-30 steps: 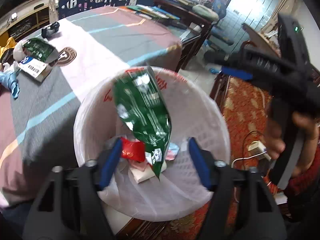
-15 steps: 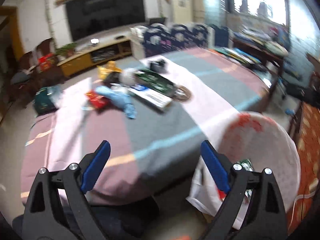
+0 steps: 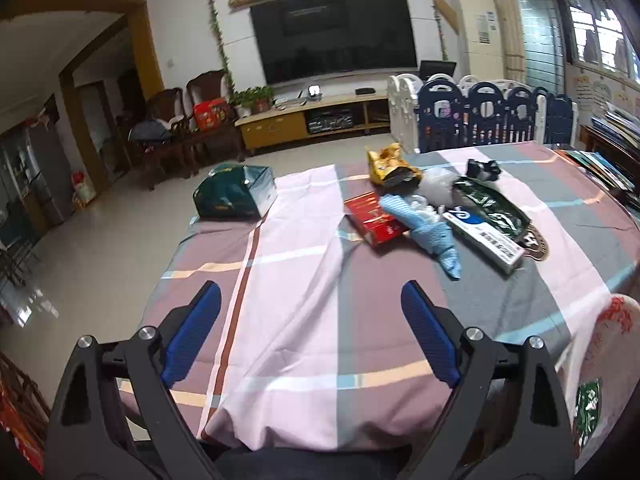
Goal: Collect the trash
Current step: 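Reach the right tool to the blue glove and grasp it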
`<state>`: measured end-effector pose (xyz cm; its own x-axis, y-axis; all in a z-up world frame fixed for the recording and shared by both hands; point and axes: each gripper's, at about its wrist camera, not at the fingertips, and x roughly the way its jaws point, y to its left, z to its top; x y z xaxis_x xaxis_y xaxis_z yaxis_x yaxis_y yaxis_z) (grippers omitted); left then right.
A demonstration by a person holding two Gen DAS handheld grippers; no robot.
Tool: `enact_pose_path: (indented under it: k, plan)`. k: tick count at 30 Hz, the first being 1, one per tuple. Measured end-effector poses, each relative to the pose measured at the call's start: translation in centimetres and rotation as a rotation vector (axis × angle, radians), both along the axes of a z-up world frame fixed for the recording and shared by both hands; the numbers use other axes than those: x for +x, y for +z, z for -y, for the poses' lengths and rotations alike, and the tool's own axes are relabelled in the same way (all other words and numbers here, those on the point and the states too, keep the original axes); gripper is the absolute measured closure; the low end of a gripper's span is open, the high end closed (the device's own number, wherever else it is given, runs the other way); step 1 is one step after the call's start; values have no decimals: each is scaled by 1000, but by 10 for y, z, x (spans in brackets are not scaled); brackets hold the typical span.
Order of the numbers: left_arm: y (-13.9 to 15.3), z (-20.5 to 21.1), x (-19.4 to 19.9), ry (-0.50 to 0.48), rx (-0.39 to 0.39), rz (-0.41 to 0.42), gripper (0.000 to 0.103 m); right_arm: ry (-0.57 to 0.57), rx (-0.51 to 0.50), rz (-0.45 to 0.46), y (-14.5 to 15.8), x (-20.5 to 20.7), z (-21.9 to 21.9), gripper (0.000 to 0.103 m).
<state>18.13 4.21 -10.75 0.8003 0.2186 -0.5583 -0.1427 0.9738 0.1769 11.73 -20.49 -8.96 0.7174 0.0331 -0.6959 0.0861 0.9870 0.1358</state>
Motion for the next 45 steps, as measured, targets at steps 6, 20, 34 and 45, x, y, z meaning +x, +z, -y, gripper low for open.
enact_pose_path:
  k: [6, 20, 34, 45]
  plan:
    - [-19, -21, 16, 106, -49, -72, 23, 44, -36, 2, -1, 17, -33, 8]
    - [-20, -51, 6, 110, -240, -44, 31, 93, -122, -88, -27, 59, -86, 19]
    - [-51, -108, 17, 255, -525, -162, 31, 90, -135, -157, -46, 91, -120, 73]
    - [-51, -106, 16, 255, -495, -170, 30, 10, -270, -77, -54, 188, -119, 29]
